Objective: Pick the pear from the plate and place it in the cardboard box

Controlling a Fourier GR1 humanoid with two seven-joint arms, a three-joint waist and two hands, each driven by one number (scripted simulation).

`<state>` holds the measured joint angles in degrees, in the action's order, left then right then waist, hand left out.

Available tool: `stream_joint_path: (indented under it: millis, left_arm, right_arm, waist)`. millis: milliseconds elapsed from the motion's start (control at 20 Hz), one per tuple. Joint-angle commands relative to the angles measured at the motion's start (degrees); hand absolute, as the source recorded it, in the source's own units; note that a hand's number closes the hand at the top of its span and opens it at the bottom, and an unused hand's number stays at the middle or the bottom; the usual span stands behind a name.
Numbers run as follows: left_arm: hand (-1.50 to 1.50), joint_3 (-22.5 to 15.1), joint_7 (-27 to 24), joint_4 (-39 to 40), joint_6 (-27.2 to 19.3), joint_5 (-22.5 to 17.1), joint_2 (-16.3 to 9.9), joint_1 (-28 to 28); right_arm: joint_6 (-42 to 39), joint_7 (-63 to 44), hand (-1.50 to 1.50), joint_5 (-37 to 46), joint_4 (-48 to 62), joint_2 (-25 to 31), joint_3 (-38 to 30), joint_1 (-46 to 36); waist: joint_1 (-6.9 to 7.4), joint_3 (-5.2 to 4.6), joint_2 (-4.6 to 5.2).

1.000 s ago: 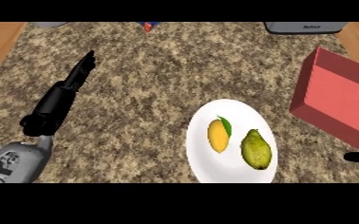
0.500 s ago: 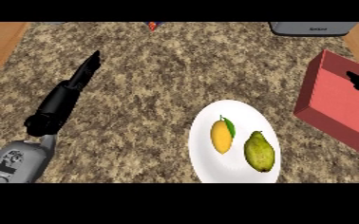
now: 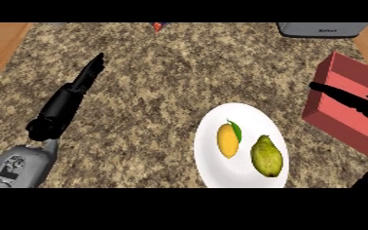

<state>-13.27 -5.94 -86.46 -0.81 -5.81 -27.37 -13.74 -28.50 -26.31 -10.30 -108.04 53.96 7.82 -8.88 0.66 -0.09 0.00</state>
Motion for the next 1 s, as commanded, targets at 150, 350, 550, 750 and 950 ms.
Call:
stream_joint_path:
  millis: [150, 350, 550, 750, 950]
  left_arm:
    - [0.0, 3.33, 1.68, -0.07, 3.13, -0.24, 0.42, -1.64]
    - [0.0, 2.89, 2.16, -2.51, 2.84, 1.95, 2.41, 1.09]
    - [0.0, 5.46, 2.83, -2.66, 4.79, 2.15, 2.17, 1.49]
    - [0.0, 4.44, 0.56, -3.07, 4.45, 5.18, 4.81, 4.03]
    - [0.0, 5.19, 6.24, -3.92, 4.88, 5.44, 6.06, -0.77]
  right_arm:
    - [-0.6, -19.95, -1.5, -1.89, -6.6, -7.31, 6.73, -6.26]
    - [-4.22, -23.95, -1.5, -2.43, -0.28, -11.3, 6.93, -11.32]
    - [-3.23, -21.75, -1.5, 6.56, -5.21, -14.32, 9.17, -2.03]
    - [-4.55, -22.61, -1.5, 10.58, -2.25, -17.02, 8.83, -6.78]
    - [-1.83, -23.52, -1.5, 16.98, 1.88, -23.48, 13.82, -8.59]
  waist:
    - [-0.38, 0.04, -0.03]
    - [-0.04, 0.06, 0.0]
    - [-0.62, 0.1, -0.07]
    - [-0.42, 0.09, -0.01]
    - [-0.25, 0.11, 0.04]
